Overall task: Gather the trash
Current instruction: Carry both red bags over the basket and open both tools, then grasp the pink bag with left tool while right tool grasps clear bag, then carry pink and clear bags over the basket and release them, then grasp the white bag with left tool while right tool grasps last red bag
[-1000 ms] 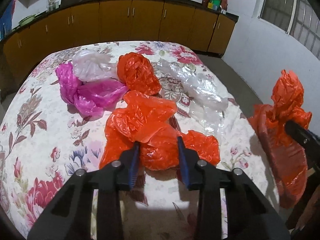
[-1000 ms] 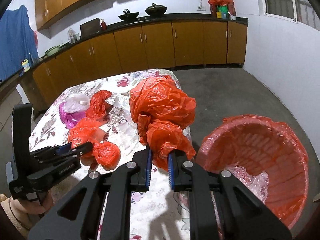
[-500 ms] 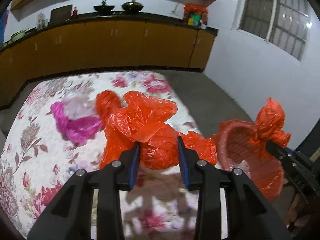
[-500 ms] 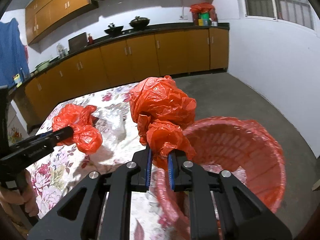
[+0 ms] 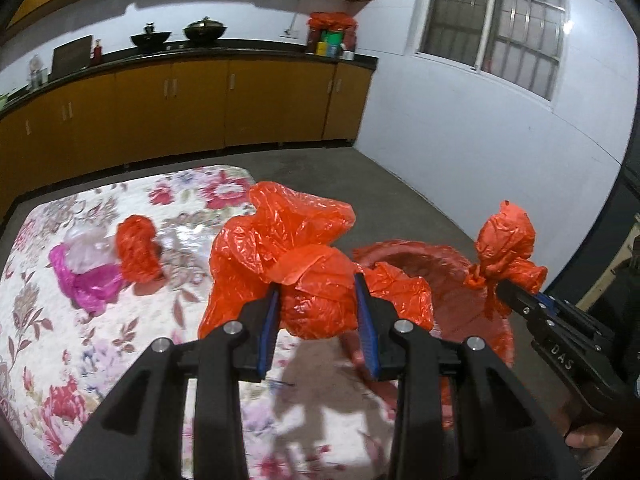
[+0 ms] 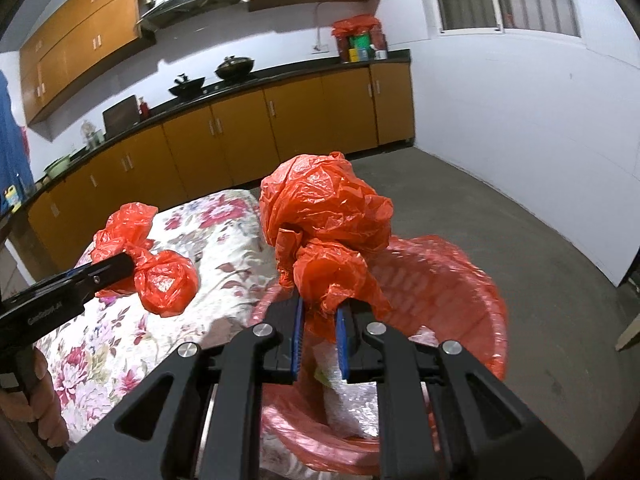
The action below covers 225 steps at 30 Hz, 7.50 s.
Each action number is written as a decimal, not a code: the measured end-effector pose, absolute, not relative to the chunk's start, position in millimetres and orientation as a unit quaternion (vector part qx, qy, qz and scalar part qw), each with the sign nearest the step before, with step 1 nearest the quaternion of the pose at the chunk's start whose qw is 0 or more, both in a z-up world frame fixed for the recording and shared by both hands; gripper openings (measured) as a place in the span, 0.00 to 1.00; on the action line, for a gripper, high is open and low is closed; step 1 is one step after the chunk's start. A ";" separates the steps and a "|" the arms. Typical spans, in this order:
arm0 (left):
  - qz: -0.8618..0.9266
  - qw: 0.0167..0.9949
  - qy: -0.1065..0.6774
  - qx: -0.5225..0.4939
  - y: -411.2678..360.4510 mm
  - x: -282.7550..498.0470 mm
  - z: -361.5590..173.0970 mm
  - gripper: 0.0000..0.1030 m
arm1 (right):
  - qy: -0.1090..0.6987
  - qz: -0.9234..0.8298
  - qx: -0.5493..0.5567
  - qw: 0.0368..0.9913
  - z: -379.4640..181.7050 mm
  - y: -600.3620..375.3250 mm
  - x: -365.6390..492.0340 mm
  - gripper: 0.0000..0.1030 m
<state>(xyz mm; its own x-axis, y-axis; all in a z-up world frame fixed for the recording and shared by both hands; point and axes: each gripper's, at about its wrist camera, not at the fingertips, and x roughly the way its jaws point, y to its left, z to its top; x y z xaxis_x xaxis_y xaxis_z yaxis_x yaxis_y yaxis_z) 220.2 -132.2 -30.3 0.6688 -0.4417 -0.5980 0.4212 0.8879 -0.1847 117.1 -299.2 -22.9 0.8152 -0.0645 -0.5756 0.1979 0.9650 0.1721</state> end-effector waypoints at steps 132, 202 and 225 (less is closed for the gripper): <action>-0.057 0.935 0.330 -0.115 84.0 240.3 -45.6 0.31 | 0.353 0.085 0.058 0.930 -27.9 -170.8 207.1 0.20; -0.326 0.862 0.388 0.001 -217.5 226.7 -74.5 0.42 | 0.298 -0.120 0.150 0.935 -14.8 -358.0 126.0 0.40; -0.133 0.919 0.372 -0.008 -73.6 246.3 -88.3 0.77 | 0.301 -0.077 0.070 0.948 -11.8 -297.0 145.5 0.74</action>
